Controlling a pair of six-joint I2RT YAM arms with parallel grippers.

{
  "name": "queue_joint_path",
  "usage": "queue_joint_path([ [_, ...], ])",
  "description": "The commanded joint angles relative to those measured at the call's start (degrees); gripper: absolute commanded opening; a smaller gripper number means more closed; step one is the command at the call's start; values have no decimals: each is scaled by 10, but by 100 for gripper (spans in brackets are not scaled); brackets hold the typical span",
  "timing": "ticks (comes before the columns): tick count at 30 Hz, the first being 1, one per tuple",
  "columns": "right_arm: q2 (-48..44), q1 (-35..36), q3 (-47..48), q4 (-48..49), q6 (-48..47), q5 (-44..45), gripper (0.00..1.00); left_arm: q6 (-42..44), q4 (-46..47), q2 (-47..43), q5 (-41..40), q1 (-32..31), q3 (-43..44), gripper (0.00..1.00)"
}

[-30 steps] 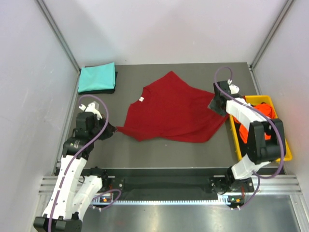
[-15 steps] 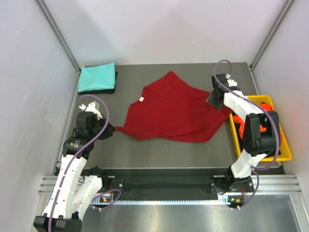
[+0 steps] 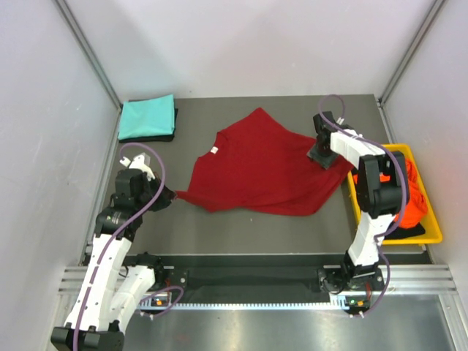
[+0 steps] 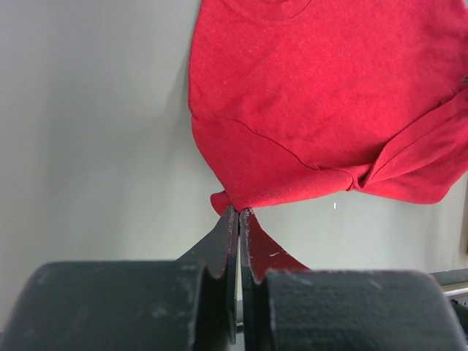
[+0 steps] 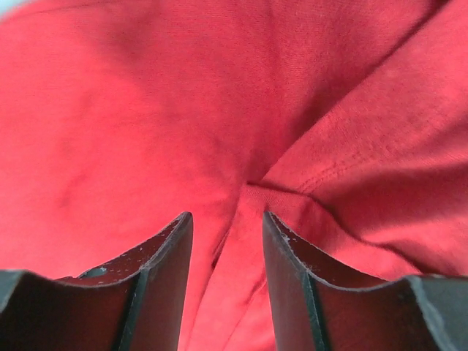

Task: Fold and stack the t-shirts
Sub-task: Flatten the tshirt out

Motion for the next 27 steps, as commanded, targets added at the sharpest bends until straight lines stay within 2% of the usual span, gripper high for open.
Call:
queue_joint_path([
  [1, 26, -2, 39, -34, 22, 24, 43, 9, 30, -10, -6, 2, 2, 0],
  [15, 56, -4, 20, -23, 34, 63, 34, 9, 28, -13, -9, 3, 3, 0],
  [18, 57, -4, 16, -22, 33, 64, 26, 9, 27, -14, -11, 2, 3, 0],
  [19, 58, -5, 15, -20, 33, 67, 20, 9, 28, -13, -10, 3, 3, 0],
  [21, 58, -4, 15, -21, 30, 71, 17, 8, 28, -12, -11, 3, 2, 0],
  [24, 54, -4, 16, -14, 19, 74, 3, 8, 29, -13, -15, 3, 1, 0],
  [27, 34, -4, 23, 3, -12, 64, 0, 4, 33, -8, -21, 3, 2, 0],
])
